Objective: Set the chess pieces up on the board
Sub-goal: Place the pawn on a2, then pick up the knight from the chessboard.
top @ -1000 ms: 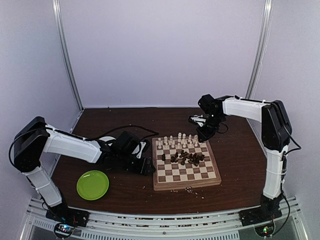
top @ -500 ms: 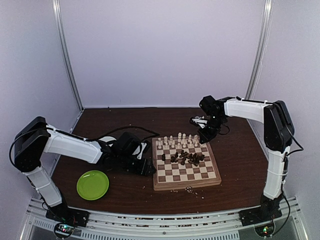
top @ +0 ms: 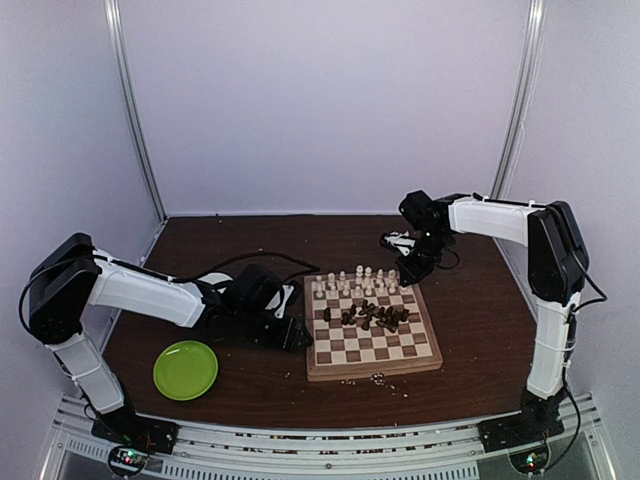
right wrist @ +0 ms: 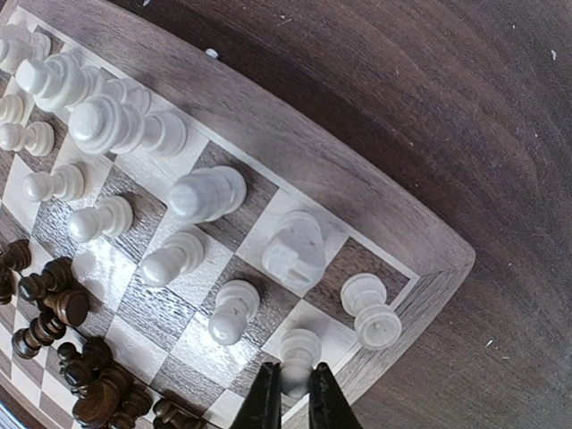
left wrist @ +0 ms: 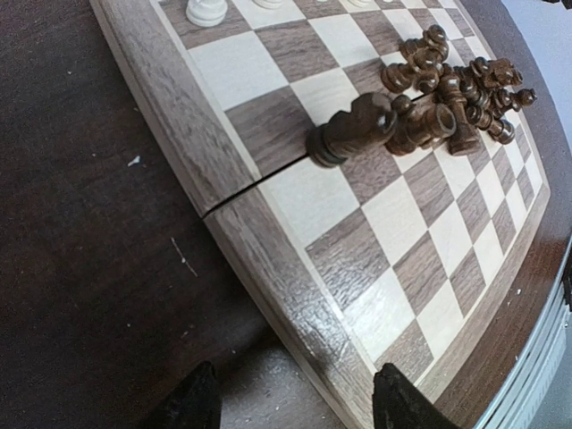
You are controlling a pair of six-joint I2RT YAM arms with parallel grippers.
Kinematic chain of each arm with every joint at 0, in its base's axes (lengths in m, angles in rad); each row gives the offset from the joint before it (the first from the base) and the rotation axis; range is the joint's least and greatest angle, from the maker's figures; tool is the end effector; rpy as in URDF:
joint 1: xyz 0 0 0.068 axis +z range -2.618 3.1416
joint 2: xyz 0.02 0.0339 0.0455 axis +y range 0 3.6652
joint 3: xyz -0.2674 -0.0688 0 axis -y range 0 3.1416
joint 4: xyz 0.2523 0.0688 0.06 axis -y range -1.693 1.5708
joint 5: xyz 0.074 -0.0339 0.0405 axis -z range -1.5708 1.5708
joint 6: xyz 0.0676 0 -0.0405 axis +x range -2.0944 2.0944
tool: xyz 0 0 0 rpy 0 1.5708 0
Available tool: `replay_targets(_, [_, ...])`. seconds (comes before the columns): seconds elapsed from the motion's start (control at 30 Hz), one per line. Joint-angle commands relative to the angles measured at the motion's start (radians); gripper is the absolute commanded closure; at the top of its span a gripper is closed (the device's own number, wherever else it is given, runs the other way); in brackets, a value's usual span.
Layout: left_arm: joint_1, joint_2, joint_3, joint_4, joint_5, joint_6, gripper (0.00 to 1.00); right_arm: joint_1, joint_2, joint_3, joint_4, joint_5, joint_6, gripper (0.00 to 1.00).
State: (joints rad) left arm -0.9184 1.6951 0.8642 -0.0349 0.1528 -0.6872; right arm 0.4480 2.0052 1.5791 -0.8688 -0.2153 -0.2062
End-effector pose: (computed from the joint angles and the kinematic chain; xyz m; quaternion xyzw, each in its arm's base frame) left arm 0.2097 -0.2914 0.1257 0.1341 0.9265 -0.2974 0.1876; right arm 0.3770 0.1972 0.1717 -0.3304 0.9278 0.1221 0.1229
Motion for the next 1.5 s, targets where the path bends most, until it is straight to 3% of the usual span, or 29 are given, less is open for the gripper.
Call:
replay_targets(0.0, [-0.005, 0.012, 0.017, 0.03, 0.004, 0.003, 0.4, -0.008, 0.018, -0.01, 0.001, 0.018, 0.005, 0.88])
replay_targets(0.4, [-0.005, 0.02, 0.021, 0.029, 0.007, 0.003, 0.41, -0.012, 0.002, -0.003, -0.016, 0.02, 0.009, 0.75])
replay_targets(0.7, [-0.011, -0.079, 0.028, 0.018, -0.06, 0.073, 0.4, -0.021, -0.267, -0.073, -0.055, -0.069, -0.022, 0.72])
replay_targets(0.87, [-0.02, -0.053, 0.139, -0.059, -0.113, 0.175, 0.41, -0.034, -0.435, -0.321, 0.131, -0.23, -0.078, 0.72])
replay_targets(0.97, [-0.022, 0.01, 0.274, -0.183, -0.124, 0.254, 0.46, -0.037, -0.497, -0.435, 0.257, -0.295, -0.051, 0.72])
replay_targets(1.2, [-0.022, 0.171, 0.515, -0.385, -0.154, 0.335, 0.54, -0.048, -0.533, -0.422, 0.24, -0.317, -0.058, 0.71])
replay_targets(1.47, [-0.022, 0.239, 0.572, -0.413, -0.14, 0.29, 0.56, -0.05, -0.551, -0.444, 0.281, -0.199, -0.059, 0.71])
